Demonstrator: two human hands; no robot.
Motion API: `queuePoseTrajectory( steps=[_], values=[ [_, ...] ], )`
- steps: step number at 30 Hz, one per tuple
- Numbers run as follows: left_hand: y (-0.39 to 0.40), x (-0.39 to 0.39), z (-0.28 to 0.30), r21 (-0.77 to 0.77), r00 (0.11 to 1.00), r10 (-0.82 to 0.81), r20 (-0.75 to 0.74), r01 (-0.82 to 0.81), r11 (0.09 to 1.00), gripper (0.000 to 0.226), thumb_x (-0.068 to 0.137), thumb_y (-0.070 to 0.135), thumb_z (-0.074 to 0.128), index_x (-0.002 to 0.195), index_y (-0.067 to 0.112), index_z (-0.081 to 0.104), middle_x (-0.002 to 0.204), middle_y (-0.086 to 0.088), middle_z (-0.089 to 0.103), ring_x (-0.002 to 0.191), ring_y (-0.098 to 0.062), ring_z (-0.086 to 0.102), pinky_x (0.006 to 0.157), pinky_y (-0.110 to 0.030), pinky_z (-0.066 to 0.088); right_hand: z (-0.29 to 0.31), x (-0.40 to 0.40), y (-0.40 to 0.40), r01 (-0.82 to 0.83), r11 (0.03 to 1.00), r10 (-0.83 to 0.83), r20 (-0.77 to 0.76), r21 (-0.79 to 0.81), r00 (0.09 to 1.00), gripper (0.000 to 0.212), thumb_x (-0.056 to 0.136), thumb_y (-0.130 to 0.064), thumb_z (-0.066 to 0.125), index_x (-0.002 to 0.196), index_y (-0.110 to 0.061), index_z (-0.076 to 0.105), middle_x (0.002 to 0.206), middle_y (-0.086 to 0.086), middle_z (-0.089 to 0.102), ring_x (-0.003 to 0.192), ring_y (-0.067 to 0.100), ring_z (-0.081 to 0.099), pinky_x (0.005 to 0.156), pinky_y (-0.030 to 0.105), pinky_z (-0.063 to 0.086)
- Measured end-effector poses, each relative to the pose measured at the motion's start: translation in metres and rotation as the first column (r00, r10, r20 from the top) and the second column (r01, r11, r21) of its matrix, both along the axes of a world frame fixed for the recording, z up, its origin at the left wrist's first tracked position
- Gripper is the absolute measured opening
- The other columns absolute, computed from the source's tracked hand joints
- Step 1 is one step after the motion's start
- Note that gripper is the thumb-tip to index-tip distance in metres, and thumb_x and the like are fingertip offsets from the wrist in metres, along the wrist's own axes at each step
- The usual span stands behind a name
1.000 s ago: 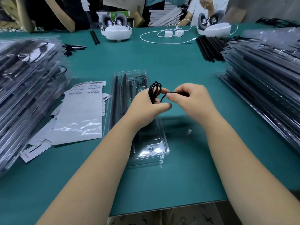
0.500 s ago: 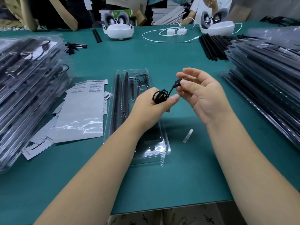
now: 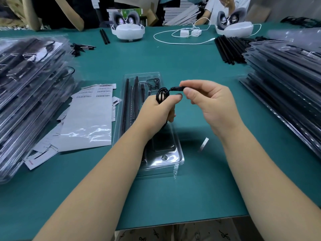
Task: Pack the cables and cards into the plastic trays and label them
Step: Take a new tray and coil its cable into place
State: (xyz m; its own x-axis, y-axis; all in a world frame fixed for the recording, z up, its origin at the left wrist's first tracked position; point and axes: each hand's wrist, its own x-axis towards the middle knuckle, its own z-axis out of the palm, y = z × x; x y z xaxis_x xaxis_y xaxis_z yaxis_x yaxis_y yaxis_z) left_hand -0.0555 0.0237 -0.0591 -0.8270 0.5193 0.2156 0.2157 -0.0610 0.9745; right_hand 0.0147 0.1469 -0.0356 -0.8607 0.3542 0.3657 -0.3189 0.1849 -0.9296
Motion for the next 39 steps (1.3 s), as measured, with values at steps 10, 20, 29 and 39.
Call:
queuePoseTrajectory(
  steps=[10,20,29,39],
  values=[
    [-0.001,-0.006,-0.001,0.077,0.996,0.092,-0.011,-0.091,0.993,0.044,0.078,0.038,0.066,0.063,0.001,0.047,0.048,0.003,0.037,0.050,-0.016,0.041,0.062,-0.038,0.052,-0.012,-0.005,-0.011,0.060,0.979,-0.077,0.083,0.192,0.994,0.013,0.079,-0.011,0.075,0.076,-0.024,0.073,0.076,0.009,0.073,0.071,0.022,0.064,0.075,0.035,0.053],
    [-0.001,-0.008,-0.003,0.056,0.991,0.125,-0.035,-0.123,0.991,0.046,0.066,0.042,0.066,0.064,-0.002,0.051,0.063,-0.010,0.050,0.064,-0.018,0.048,0.065,-0.034,0.041,-0.009,-0.001,-0.017,-0.083,0.987,0.064,0.139,0.135,0.988,0.028,0.086,0.003,0.059,0.073,-0.019,0.070,0.060,-0.013,0.063,0.056,-0.003,0.053,0.059,0.011,0.042],
    [0.001,0.002,-0.003,-0.113,0.973,0.032,-0.227,-0.059,0.992,0.027,0.065,0.020,0.066,0.061,0.016,0.039,0.058,0.005,0.037,0.057,-0.011,0.032,0.054,-0.027,0.028,-0.008,0.001,-0.004,-0.123,0.975,0.093,0.159,0.185,0.983,0.022,0.071,-0.035,0.062,0.093,-0.032,0.059,0.066,-0.006,0.048,0.056,0.008,0.041,0.058,0.021,0.036],
    [0.000,0.003,0.002,-0.426,0.909,-0.019,-0.416,-0.176,0.887,0.050,0.077,0.019,0.068,0.052,0.016,0.024,0.049,0.007,0.025,0.050,-0.010,0.020,0.046,-0.024,0.016,-0.018,-0.005,-0.006,0.046,0.872,-0.021,-0.055,0.487,0.998,0.034,0.063,-0.056,0.072,0.094,-0.048,0.059,0.065,-0.011,0.044,0.061,0.010,0.041,0.064,0.026,0.039]
  ],
)
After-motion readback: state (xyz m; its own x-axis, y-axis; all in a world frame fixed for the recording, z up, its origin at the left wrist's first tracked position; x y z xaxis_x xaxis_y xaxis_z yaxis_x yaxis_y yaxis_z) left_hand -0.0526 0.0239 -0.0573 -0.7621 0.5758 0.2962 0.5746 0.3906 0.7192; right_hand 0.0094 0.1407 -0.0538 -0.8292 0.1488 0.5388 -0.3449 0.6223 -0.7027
